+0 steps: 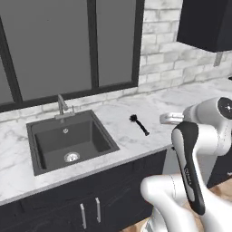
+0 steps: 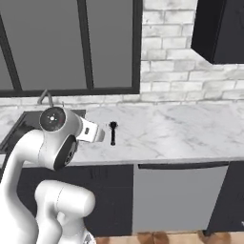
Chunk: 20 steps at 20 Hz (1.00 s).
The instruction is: Grab the spray bottle from the cabinet, then place it next to the cutting board for sanitizing. Then grab the dish brush from the countertop next to the sink and place it next to the cutting board.
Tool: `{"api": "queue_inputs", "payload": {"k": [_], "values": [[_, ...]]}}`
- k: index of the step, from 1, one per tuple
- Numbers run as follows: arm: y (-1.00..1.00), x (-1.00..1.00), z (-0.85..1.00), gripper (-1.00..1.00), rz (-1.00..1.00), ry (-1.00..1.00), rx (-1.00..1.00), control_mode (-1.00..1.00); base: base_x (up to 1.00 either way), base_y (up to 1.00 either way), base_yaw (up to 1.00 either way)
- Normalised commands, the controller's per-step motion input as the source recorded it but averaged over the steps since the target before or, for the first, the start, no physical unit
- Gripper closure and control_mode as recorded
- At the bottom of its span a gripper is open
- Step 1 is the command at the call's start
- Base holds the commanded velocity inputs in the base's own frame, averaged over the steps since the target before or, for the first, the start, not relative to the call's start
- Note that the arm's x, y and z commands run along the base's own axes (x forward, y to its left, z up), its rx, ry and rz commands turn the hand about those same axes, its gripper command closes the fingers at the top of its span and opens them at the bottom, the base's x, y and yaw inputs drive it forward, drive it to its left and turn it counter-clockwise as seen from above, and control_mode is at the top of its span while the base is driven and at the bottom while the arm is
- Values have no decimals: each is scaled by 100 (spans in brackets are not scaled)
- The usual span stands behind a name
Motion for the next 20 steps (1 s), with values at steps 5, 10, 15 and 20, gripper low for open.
{"api": "queue_inputs", "payload": {"k": [5, 10, 15, 20], "values": [[0, 0, 0, -100, 0, 0, 0, 100, 35, -39, 31], [0, 0, 0, -100, 0, 0, 0, 100, 91, -14, 34], [0, 0, 0, -100, 0, 0, 0, 100, 40, -48, 32], [0, 0, 0, -100, 0, 0, 0, 100, 26, -42, 15]]}}
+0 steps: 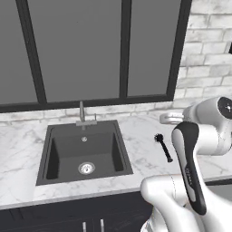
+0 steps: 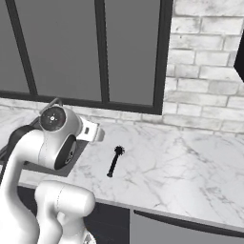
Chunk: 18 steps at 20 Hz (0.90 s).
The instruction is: Grab the spray bottle from the cabinet, then place it next to the cutting board for sanitizing. Then grab the dish brush from the countertop next to the sink and place it next to the cutting board.
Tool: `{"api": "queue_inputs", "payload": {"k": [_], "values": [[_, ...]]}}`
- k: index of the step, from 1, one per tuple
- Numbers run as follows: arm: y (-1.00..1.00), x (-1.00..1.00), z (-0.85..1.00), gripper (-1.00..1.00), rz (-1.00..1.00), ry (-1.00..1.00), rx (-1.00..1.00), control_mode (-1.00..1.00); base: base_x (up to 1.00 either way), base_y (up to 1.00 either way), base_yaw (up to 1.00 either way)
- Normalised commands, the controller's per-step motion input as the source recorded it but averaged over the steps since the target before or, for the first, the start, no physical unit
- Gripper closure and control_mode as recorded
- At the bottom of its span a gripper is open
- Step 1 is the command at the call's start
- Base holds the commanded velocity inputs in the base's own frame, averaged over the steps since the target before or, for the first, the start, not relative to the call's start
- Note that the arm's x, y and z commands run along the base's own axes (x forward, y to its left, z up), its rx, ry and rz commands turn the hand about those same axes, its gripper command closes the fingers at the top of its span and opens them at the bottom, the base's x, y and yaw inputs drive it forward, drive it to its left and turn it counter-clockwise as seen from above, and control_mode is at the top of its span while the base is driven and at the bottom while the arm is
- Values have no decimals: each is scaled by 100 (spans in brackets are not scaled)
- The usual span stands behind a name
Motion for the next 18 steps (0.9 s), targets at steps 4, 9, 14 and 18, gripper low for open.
{"api": "queue_inputs", "payload": {"k": [4, 9, 14, 18], "values": [[0, 0, 0, -100, 0, 0, 0, 100, 22, -23, 0], [-18, 44, -36, -100, -2, 25, -1, -100, 10, -1, 0], [-18, 57, -67, -100, -1, 33, -6, -100, 0, 0, 0], [-36, 38, -81, -100, 11, 19, 0, -100, 0, 0, 0]]}}
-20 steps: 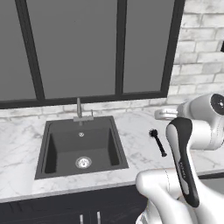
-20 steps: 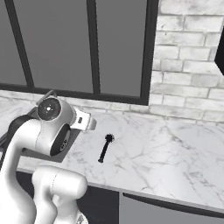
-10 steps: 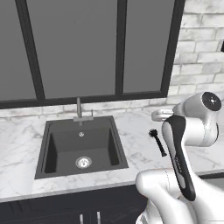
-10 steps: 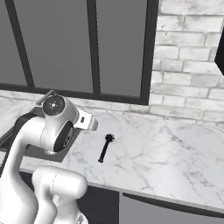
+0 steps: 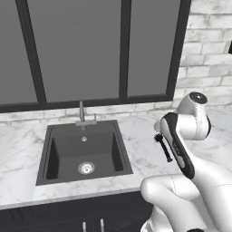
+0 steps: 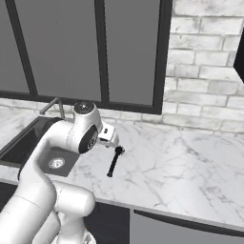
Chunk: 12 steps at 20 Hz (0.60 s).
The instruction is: Grab the spray bottle from the cabinet, then place it next to the cutting board for sanitizing. Then grab the dish brush from the countertop next to the sink and place it next to the cutting board.
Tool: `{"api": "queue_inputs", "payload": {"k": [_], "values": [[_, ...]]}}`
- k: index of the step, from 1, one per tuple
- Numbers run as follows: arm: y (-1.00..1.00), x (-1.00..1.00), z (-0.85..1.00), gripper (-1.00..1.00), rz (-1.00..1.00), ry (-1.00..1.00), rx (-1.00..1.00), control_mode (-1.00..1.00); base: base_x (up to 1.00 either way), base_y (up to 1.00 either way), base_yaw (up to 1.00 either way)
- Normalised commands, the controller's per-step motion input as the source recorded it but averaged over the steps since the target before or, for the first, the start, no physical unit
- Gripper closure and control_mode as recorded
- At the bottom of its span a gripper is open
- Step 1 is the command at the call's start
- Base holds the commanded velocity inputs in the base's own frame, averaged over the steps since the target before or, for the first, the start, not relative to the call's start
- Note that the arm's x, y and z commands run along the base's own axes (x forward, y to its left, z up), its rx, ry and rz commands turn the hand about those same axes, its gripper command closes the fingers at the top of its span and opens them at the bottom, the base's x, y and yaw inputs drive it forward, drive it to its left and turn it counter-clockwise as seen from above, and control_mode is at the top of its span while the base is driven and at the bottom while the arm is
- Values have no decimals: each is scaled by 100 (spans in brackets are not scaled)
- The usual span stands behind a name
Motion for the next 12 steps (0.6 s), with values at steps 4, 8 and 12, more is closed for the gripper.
{"api": "queue_inputs", "payload": {"k": [4, 8, 12], "values": [[-29, 52, -87, -100, 11, 19, -1, -100, 0, 0, 0], [-9, 52, -76, -100, 5, 14, -4, -100, 0, 0, 0], [-4, 37, -49, -100, 1, 9, -8, -100, 0, 0, 0]]}}
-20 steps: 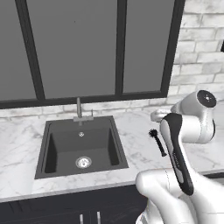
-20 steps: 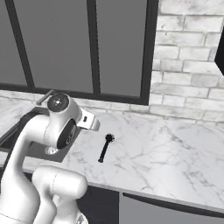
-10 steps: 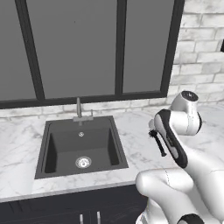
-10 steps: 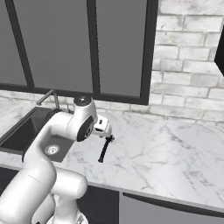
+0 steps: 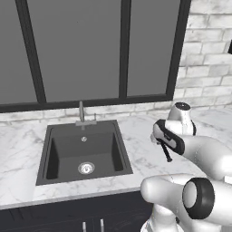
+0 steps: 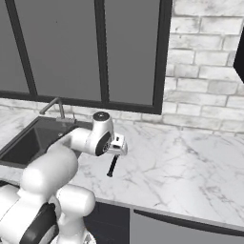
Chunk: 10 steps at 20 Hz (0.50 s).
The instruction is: Grab the spray bottle from the cabinet, then place it next to the cutting board for sanitizing. Then grab the dish brush from the countertop next to the sink and place it next to the cutting board.
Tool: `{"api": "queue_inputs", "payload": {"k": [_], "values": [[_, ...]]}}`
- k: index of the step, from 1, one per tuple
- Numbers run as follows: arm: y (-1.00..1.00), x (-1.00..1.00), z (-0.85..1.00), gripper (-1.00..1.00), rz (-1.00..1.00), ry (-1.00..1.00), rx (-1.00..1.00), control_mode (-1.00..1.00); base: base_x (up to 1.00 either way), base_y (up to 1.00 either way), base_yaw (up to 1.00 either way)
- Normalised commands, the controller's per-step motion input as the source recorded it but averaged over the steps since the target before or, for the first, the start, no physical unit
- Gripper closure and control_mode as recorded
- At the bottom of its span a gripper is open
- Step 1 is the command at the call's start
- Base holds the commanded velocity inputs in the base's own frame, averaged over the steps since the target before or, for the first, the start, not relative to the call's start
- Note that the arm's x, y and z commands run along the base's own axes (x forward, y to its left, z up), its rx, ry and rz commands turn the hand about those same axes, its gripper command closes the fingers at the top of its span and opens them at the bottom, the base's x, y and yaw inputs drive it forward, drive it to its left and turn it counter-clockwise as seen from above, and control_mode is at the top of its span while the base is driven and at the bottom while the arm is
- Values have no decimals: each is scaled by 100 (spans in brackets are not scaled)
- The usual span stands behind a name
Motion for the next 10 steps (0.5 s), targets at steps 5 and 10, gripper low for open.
{"api": "queue_inputs", "payload": {"k": [5, 10], "values": [[-15, 25, -28, -100, 0, 5, -5, -100, 0, 0, 0], [-11, 15, -34, -100, 0, 5, -2, -100, 0, 0, 0]]}}
